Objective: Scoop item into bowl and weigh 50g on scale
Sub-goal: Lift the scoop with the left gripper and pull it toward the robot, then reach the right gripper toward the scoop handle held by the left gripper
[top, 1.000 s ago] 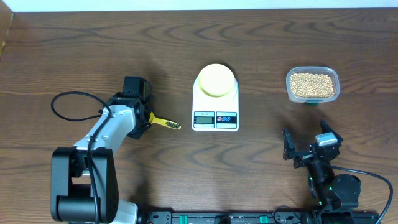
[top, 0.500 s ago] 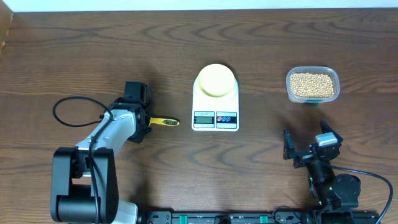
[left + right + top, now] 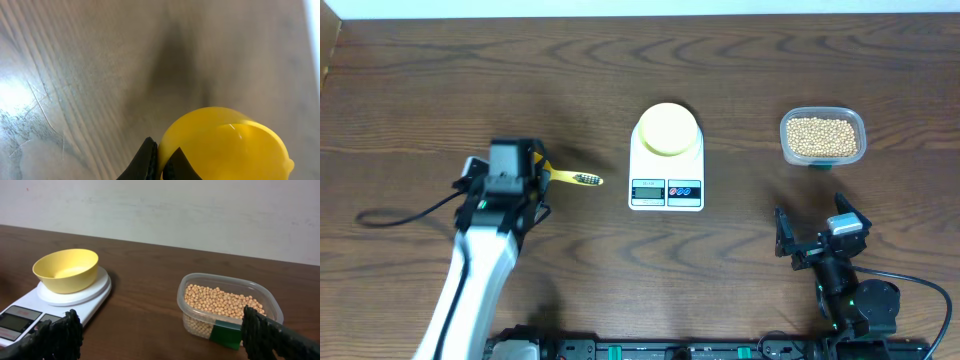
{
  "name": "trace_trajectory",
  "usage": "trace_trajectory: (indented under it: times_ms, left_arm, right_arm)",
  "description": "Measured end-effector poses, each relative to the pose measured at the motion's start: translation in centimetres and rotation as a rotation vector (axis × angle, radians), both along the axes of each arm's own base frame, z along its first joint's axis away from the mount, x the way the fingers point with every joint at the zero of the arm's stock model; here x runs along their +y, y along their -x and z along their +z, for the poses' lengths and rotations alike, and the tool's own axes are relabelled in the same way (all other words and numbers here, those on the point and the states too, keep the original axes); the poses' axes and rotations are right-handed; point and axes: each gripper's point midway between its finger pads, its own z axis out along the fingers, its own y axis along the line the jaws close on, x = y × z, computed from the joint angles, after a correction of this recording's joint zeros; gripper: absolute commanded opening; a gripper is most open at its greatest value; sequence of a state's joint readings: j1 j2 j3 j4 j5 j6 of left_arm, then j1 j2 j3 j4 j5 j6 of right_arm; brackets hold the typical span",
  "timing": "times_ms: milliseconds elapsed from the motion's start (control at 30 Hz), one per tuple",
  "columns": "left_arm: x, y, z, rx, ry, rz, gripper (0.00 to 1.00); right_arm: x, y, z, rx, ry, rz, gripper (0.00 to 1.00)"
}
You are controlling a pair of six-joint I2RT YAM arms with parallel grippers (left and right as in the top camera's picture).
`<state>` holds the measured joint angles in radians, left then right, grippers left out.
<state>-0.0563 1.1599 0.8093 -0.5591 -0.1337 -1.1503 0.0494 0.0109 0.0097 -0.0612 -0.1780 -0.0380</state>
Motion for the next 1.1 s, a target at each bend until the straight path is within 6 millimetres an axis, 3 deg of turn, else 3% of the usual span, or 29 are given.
trace_trajectory:
  times_ms: [100,167,333,467,833,1000,1100]
  left_arm:
    - [0.1,1.6,3.3,-0.091,0.000,-0.006,0.07]
    - [0.2,4.1,4.4,-0.098,-0.003,-0.011,0.07]
    - [0.5,9.2,5.2,-0.068,-0.010,-0.020,0.07]
    - [0.4,11.2,4.5,-0.013,-0.004,-0.027,0.07]
    - [-1.3,10.8,2.4,0.107,0.079,-0.074,0.07]
    - [-2.9,10.5,-0.4,0.268,0.160,-0.108,0.07]
    - [-3.6,10.6,-1.0,0.304,0.196,-0.121,0.07]
  right_arm:
    - [0.0,0.0,0.0,0.000,0.000,0.000,0.99]
    - [0.0,0.0,0.0,0.000,0.000,0.000,0.99]
    - [0.0,0.0,0.0,0.000,0.000,0.000,0.99]
    - [0.0,0.0,0.0,0.000,0.000,0.000,0.99]
    - [0.0,0.0,0.0,0.000,0.000,0.000,0.99]
    - [0.0,0.0,0.0,0.000,0.000,0.000,0.99]
    - [0.0,0.0,0.0,0.000,0.000,0.000,0.99]
